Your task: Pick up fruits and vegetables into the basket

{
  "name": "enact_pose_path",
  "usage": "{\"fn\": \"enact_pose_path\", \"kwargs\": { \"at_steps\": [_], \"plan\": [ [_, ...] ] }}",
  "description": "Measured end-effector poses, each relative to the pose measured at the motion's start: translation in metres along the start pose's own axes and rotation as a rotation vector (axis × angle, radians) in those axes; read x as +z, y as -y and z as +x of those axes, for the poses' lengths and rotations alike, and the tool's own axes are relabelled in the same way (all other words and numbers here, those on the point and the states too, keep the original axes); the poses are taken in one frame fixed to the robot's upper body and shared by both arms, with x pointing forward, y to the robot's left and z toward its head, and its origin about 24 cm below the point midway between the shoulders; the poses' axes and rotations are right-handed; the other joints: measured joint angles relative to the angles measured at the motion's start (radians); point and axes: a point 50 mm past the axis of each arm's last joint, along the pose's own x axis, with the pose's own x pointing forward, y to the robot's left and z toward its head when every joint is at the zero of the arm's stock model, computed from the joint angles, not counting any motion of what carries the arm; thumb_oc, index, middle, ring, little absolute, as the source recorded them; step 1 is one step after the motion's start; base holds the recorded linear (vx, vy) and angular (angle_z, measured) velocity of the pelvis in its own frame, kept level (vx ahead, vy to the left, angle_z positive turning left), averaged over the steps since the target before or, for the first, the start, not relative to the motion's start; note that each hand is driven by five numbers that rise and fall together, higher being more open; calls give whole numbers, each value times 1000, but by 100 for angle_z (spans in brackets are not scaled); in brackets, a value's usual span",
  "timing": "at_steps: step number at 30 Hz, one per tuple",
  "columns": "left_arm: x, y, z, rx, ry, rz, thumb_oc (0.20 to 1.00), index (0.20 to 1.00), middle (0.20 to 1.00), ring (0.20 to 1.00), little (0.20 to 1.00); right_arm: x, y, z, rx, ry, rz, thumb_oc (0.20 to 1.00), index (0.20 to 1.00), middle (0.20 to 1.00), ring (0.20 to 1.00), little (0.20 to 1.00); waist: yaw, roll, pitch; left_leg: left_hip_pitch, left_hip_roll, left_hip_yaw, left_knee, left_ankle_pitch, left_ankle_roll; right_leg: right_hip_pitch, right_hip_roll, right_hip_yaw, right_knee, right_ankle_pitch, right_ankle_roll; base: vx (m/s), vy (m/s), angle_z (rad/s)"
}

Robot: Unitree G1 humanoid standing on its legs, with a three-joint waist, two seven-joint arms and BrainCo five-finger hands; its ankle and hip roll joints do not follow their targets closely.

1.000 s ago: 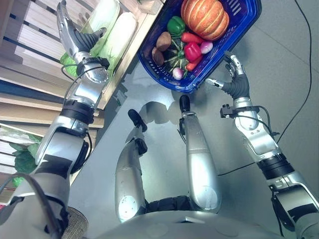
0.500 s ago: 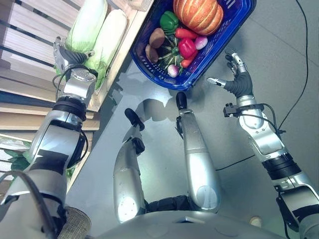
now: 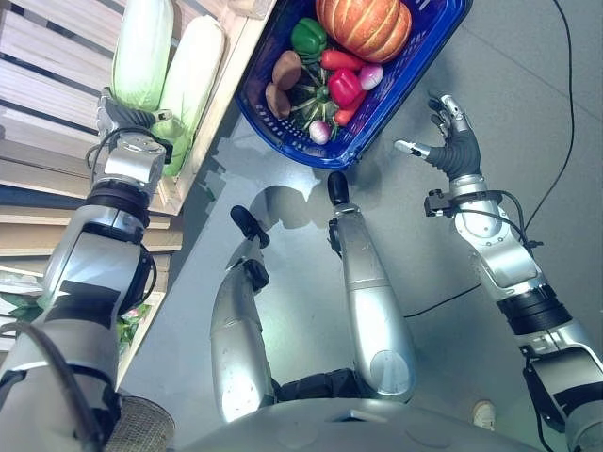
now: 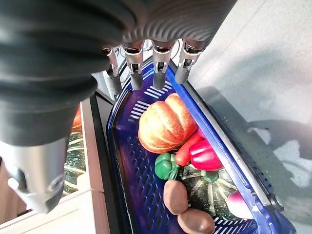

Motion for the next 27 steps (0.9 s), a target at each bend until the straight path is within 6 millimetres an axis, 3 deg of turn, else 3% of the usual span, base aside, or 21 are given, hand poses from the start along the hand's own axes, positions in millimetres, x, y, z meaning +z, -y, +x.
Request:
{"fn": "enact_pose_path", "kwargs": {
  "at_steps": [4,11,18,26,27],
  "plan": [
    [-6,-9,6,-81,-52,91,1000,1000,1000,1000,1000,-1,3,1,20,-11,-19,1000,1000,1000,1000,1000,0,0,0,-5,5,7,24,-21,1,-1,2,7,-1,1,1,17,52,-7],
    [-5,-17,10,-175,-85,81,1000,1000,1000,1000,1000,-2,2,1,42,-43,13,1000,1000,1000,1000,1000,-7,0,0,-3,8,18,34,-31,2,-1,6,16,-2,2,3,28,48,-4],
    [-7,-18,10,-231,-133,-90,1000,1000,1000,1000,1000,-5,0,-1,66,-60,13,1000,1000,1000,1000,1000,-14,0,0,-1,7,25,40,-37,4,-1,5,24,-2,3,6,14,14,-2],
    [-8,-16,9,-248,-142,-131,1000,1000,1000,1000,1000,-6,0,-2,66,-62,13,1000,1000,1000,1000,1000,-14,0,0,-1,7,25,41,-37,5,-1,6,25,-2,3,6,0,0,0],
    [-8,-16,9,-248,-143,-133,576,576,576,576,576,-6,0,-2,65,-62,13,1000,1000,1000,1000,1000,-14,0,0,-1,7,25,41,-37,5,-1,6,25,-2,3,6,0,0,0]
  ]
}}
